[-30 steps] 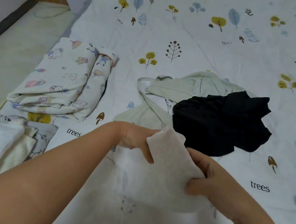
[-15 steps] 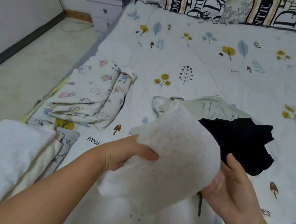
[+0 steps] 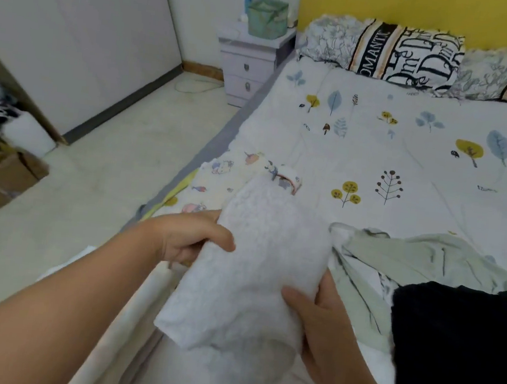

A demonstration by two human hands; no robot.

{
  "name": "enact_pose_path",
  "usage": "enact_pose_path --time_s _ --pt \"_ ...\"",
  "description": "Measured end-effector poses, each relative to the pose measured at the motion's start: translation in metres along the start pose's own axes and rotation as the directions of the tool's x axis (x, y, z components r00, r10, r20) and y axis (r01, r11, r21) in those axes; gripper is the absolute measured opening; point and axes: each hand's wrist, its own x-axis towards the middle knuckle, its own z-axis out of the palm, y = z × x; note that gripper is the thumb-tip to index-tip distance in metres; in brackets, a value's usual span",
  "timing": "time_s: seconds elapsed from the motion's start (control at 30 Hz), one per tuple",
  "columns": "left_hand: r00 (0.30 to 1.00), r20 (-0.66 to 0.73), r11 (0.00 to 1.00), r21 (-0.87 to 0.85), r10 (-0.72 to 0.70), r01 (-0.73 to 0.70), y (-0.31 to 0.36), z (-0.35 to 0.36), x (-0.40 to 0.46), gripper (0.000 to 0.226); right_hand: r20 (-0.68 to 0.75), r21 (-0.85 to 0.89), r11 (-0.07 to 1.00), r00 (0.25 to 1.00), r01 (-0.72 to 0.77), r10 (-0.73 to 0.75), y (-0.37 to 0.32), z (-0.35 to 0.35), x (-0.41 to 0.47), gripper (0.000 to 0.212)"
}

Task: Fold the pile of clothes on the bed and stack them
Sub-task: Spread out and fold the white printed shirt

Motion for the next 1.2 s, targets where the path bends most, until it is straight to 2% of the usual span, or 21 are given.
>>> enact_pose_path --time_s 0.1,0.2,0.27,0.33,0.43,0.47,0.57,0.63,0.7,0.73,0.77,0.8,0.83,0.87,0.9,0.93,0.97,1.03,1.2 --pt "1.000 0.023 0.996 0.091 0.001 -0.003 0.025 -0.044 0.015 0.059 -0.013 -0.086 0.994 0.997 0.073 -0.075 -0.006 0.023 0.048 0.052" --pt "0.986 -0.112 0.986 0.126 0.120 -0.106 0.052 -0.077 0.039 0.067 -0.040 -0.105 0.985 0.989 0.141 -0.146 -0.014 0.046 0.105 0.057" --pt "0.935 -0.233 0.960 0.150 0.266 -0.236 0.069 -0.093 0.058 0.061 -0.072 -0.092 0.982 0.983 0.165 -0.171 -0.021 0.057 0.147 0.052" --pt "0.851 -0.360 0.918 0.253 0.381 -0.304 0.082 -0.107 0.080 0.060 -0.084 -0.051 0.985 0.982 0.167 -0.171 -0.028 0.067 0.185 0.049" --pt "0.699 -0.477 0.789 0.578 0.533 -0.208 0.081 -0.135 0.111 0.068 -0.111 -0.060 0.989 0.984 0.135 -0.141 -0.014 0.082 0.237 0.054" --pt "0.662 -0.496 0.758 0.628 0.563 -0.174 0.075 -0.143 0.120 0.069 -0.131 -0.104 0.986 0.981 0.128 -0.141 -0.004 0.085 0.250 0.056" --pt "0.645 -0.536 0.730 0.682 0.545 -0.049 0.044 -0.162 0.147 0.073 -0.159 -0.277 0.959 0.982 0.052 -0.099 0.031 0.082 0.274 0.072" --pt "0.663 -0.571 0.633 0.752 0.484 0.185 0.016 -0.163 0.161 0.071 -0.237 -0.537 0.843 0.966 -0.040 -0.105 0.046 0.078 0.278 0.076" --pt "0.572 -0.597 0.491 0.798 0.562 0.350 0.001 -0.156 0.168 0.063 -0.343 -0.788 0.603 0.903 -0.127 -0.257 0.052 0.082 0.277 0.072" --pt "0.518 -0.558 0.421 0.830 0.648 0.366 -0.001 -0.152 0.168 0.060 -0.318 -0.862 0.496 0.871 -0.102 -0.374 0.050 0.088 0.272 0.069" --pt "0.495 -0.486 0.346 0.870 0.720 0.351 0.000 -0.148 0.169 0.059 -0.237 -0.917 0.398 0.846 -0.033 -0.477 0.050 0.092 0.271 0.066" --pt "0.513 -0.405 0.267 0.908 0.757 0.323 0.001 -0.146 0.172 0.059 -0.113 -0.960 0.275 0.841 0.044 -0.529 0.051 0.095 0.272 0.063" --pt "0.574 -0.328 0.185 0.937 0.750 0.295 -0.001 -0.145 0.175 0.058 0.019 -0.985 0.138 0.865 0.102 -0.502 0.056 0.095 0.274 0.058" --pt "0.659 -0.271 0.113 0.955 0.702 0.273 -0.006 -0.145 0.178 0.056 0.123 -0.989 0.021 0.907 0.143 -0.402 0.062 0.093 0.277 0.054" --pt "0.747 -0.247 0.078 0.964 0.618 0.254 -0.014 -0.147 0.181 0.054 0.164 -0.987 -0.040 0.950 0.159 -0.267 0.070 0.088 0.280 0.052" --pt "0.809 -0.249 0.088 0.967 0.532 0.240 -0.023 -0.149 0.184 0.053 0.158 -0.987 -0.066 0.977 0.150 -0.146 0.077 0.083 0.282 0.052" --pt "0.840 -0.260 0.118 0.966 0.477 0.232 -0.032 -0.152 0.186 0.052 0.143 -0.988 -0.072 0.987 0.137 -0.076 0.083 0.079 0.285 0.052" --pt "0.840 -0.273 0.164 0.961 0.469 0.222 -0.040 -0.155 0.192 0.052 0.127 -0.990 -0.070 0.991 0.123 -0.045 0.087 0.075 0.290 0.052" --pt "0.832 -0.293 0.168 0.956 0.472 0.241 -0.041 -0.155 0.195 0.051 0.130 -0.991 -0.032 0.991 0.131 0.019 0.081 0.075 0.291 0.053"
